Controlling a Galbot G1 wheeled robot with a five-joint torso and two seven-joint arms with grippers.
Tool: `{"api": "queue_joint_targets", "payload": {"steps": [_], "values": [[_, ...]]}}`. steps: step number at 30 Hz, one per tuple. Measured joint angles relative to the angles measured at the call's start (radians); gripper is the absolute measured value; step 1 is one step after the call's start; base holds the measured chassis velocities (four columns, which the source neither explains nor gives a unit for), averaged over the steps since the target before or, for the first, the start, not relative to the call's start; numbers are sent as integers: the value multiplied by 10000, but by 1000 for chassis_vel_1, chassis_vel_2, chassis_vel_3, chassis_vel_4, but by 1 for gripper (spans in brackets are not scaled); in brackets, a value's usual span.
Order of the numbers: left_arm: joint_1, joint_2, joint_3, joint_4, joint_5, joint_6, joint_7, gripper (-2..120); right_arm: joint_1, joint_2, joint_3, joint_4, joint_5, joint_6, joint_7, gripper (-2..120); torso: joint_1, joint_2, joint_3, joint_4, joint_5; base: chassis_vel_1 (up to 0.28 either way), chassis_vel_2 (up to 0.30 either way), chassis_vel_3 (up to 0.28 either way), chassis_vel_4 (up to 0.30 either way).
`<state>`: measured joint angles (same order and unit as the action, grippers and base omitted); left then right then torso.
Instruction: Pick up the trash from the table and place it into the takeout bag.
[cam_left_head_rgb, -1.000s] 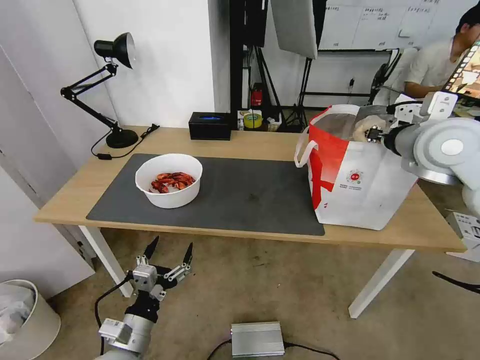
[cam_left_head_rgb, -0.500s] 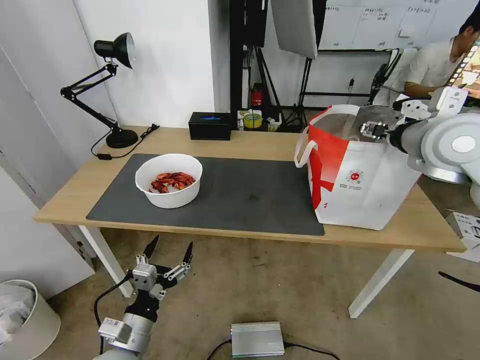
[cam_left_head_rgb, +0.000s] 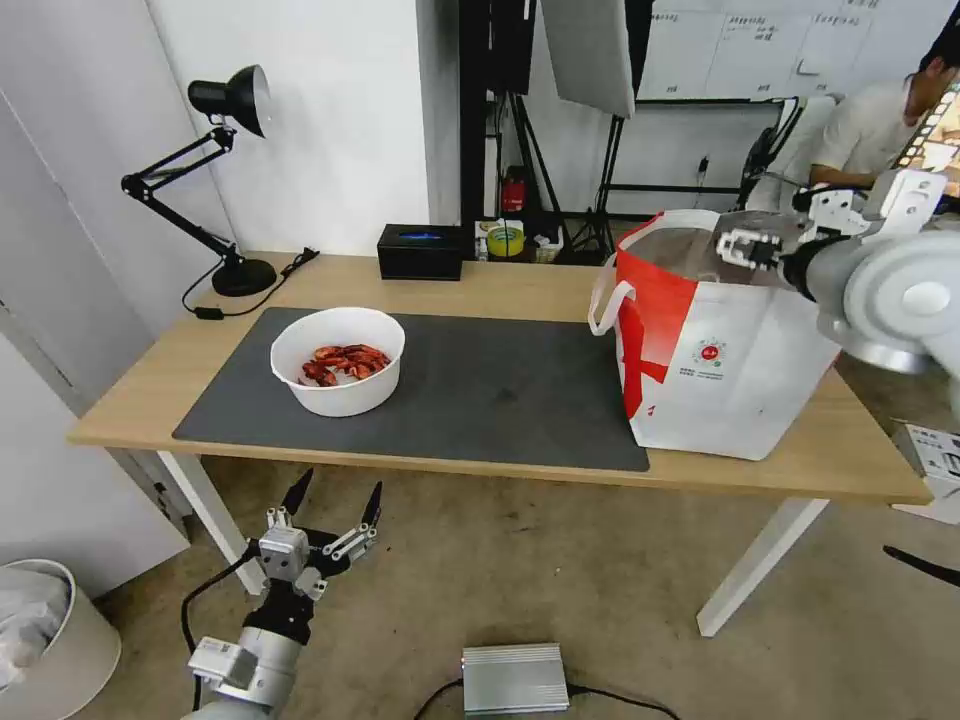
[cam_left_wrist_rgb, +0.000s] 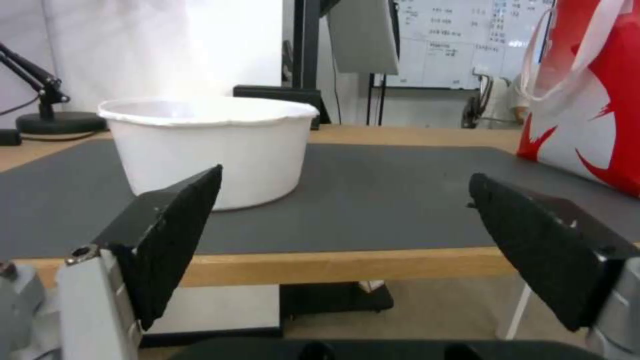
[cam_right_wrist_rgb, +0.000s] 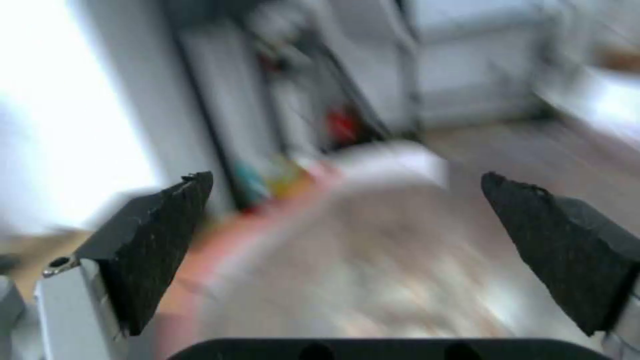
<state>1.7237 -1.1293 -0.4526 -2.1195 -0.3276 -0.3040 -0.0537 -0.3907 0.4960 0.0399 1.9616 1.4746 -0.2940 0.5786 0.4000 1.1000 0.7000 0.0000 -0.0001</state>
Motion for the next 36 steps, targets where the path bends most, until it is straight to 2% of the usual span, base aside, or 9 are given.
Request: {"api": "queue_joint_targets", "payload": {"steps": [2, 3, 6, 10, 13, 17, 25, 30, 36], "values": [[-9, 2, -45, -12, -18, -4, -5, 100, -565, -141, 162, 292, -790, 971, -1348, 100, -1, 0, 0, 1, 0, 0, 0, 0, 0], [-9, 2, -45, -12, -18, -4, -5, 100, -565, -141, 162, 292, -790, 971, -1348, 100, -1, 0, 0, 1, 0, 0, 0, 0, 0], [-10, -40, -92, -19, -27, -37, -16, 100, -2215, -308, 537, 844, -2461, 2838, -3497, 100, 0, 0, -1, -2, 4, 0, 0, 0, 0], [110, -152, -254, -70, -22, -103, -17, 100, -3068, -205, 433, 1059, -3638, 3991, -4068, 100, -1, 1, -1, -3, -4, 0, 0, 0, 0], [291, -254, -425, -202, -3, -145, -16, 100, -3655, -18, 348, 1095, -4453, 4537, -4091, 100, -1, 0, 0, 7, 3, 0, 0, 0, 0], [468, -333, -622, -326, 24, -193, -16, 100, -5006, 312, 537, 1315, -5555, 5218, -3933, 100, -1, 1, -1, -4, -2, 0, 0, 0, 0], [678, -531, -849, -383, 164, -362, -23, 100, -7662, 1238, 764, 1049, -7527, 6097, -3905, 100, 0, 1, -1, -2, 1, 0, 0, 0, 0], [750, -628, -816, -383, 277, -408, -26, 100, -9404, 1784, 1045, 866, -8155, 6203, -3503, 100, -1, 1, -1, -2, 0, 0, 0, 0, 0], [766, -629, -816, -382, 290, -430, -26, 100, -10337, 2151, 1327, 866, -8793, 6125, -2776, 100, -1, 1, -1, -1, 0, 0, 0, 0, 0]]}}
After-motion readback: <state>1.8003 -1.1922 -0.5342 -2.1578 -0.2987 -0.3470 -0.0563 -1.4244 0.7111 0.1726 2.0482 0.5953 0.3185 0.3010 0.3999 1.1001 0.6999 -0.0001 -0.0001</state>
